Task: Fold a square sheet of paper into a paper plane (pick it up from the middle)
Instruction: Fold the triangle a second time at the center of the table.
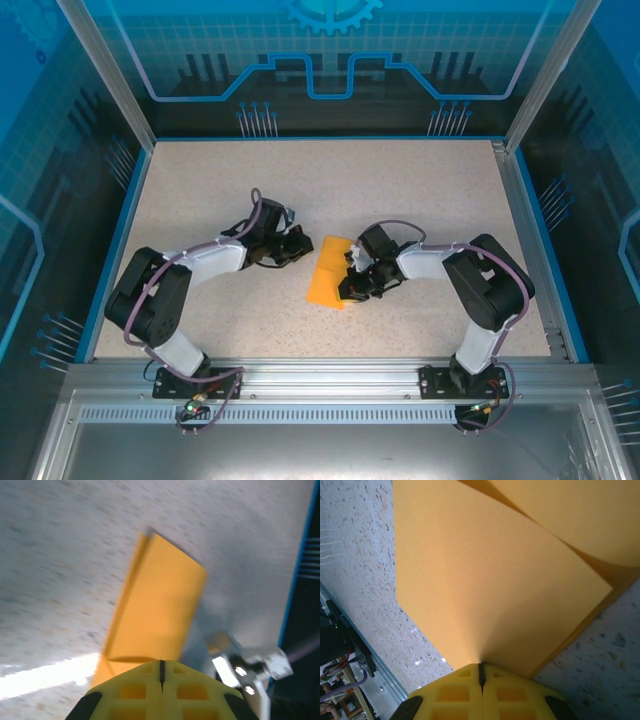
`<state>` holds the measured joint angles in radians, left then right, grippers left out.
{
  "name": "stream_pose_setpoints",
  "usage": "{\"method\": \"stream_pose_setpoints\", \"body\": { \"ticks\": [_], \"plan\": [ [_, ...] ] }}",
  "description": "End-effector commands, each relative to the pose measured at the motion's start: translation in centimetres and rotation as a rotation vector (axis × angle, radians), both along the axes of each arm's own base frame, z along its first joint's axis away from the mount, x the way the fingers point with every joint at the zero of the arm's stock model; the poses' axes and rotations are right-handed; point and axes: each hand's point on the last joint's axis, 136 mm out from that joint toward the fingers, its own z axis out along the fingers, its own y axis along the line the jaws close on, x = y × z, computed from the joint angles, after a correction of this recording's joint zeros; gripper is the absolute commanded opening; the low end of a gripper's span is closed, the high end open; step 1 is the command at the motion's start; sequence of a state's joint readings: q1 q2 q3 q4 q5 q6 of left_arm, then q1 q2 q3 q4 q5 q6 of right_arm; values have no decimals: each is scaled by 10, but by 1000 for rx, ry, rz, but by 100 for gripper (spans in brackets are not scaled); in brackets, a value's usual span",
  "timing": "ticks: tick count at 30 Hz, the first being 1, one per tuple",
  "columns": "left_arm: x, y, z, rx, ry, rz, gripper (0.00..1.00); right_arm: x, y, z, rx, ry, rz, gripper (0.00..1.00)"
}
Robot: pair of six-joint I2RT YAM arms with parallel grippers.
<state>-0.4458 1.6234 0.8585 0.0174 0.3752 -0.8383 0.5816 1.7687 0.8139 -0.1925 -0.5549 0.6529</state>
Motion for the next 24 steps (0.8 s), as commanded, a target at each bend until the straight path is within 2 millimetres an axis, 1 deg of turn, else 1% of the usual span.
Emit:
{"method": "stream_pose_setpoints", "body": {
  "ticks": [1, 3, 5, 9, 10, 14, 17, 20, 22, 24],
  "plan": [
    [-31, -28, -11, -21, 48, -114, 0, -26, -28, -30, -156, 108, -8, 0],
    [-39, -37, -23, -23, 73, -130, 0, -25, -28, -30, -155, 106, -12, 0],
    [-42, -37, -36, -21, 90, -113, 0, -25, -27, -29, -151, 103, -16, 0],
    [-43, -33, -62, 9, 129, -94, 0, -22, -23, -23, -129, 94, -15, 0],
    [-43, -33, -65, 18, 134, -95, 0, -21, -23, -21, -127, 89, -14, 1],
    [-44, -16, -92, 115, 173, -51, 0, -15, -15, -7, -85, 62, -13, 1],
    [-46, -16, -98, 117, 189, -56, 0, -8, -4, 12, -23, 28, -20, 3],
    [-49, -13, -99, 116, 191, -43, 0, 0, 7, 30, 34, -11, -22, 4],
    [-51, -14, -98, 103, 193, -43, 0, 6, 14, 37, 54, -31, -22, 5],
    [-51, -14, -98, 105, 193, -45, 0, 9, 18, 35, 46, -30, -25, 5]
  ]
}}
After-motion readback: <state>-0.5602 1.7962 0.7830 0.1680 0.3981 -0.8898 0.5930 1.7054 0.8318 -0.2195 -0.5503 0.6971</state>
